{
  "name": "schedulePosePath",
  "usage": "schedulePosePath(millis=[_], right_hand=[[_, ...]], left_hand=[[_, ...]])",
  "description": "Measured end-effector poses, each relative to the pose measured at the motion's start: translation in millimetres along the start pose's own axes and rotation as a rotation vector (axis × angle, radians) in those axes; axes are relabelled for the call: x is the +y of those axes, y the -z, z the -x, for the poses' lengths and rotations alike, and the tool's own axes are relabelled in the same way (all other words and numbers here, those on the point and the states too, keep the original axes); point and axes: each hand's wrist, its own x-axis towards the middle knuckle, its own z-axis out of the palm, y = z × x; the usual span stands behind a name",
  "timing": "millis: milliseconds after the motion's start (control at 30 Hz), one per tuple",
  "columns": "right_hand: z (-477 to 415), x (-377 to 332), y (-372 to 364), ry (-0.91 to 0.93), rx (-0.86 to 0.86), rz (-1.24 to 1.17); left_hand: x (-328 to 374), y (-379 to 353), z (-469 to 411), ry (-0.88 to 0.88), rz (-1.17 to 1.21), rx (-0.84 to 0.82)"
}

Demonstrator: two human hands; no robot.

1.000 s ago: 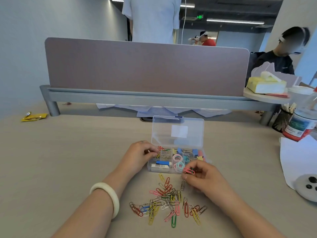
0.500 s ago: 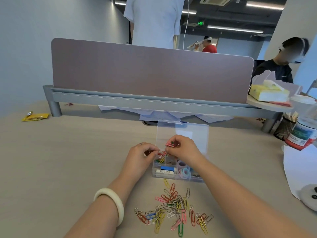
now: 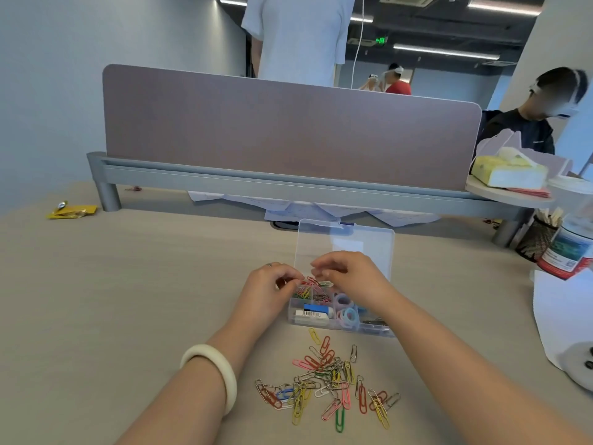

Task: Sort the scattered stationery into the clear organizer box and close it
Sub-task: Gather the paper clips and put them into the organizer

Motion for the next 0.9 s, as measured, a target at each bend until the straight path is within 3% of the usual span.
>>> schedulePosePath(millis=[167, 267, 567, 667, 767, 900], right_hand=[[29, -2, 11, 0.017, 0.086, -0.143], [64, 0, 16, 0.052, 0.079, -0.089], [119, 31, 14, 0.162, -0.04, 0.295], [121, 30, 8, 0.23, -0.075, 0.34], [123, 30, 11, 0.169, -0.11, 0.247], [125, 24, 21, 0.025, -0.223, -0.094]], left_hand=[[8, 3, 7, -0.033, -0.02, 0.019], [16, 8, 19, -0.095, 0.012, -0.023], [17, 11, 65, -0.347, -0.296, -0.458], [20, 5, 68, -0.37, -0.357, -0.522], [20, 5, 71, -0.375, -0.348, -0.557], [20, 17, 80, -0.291, -0.136, -0.613]])
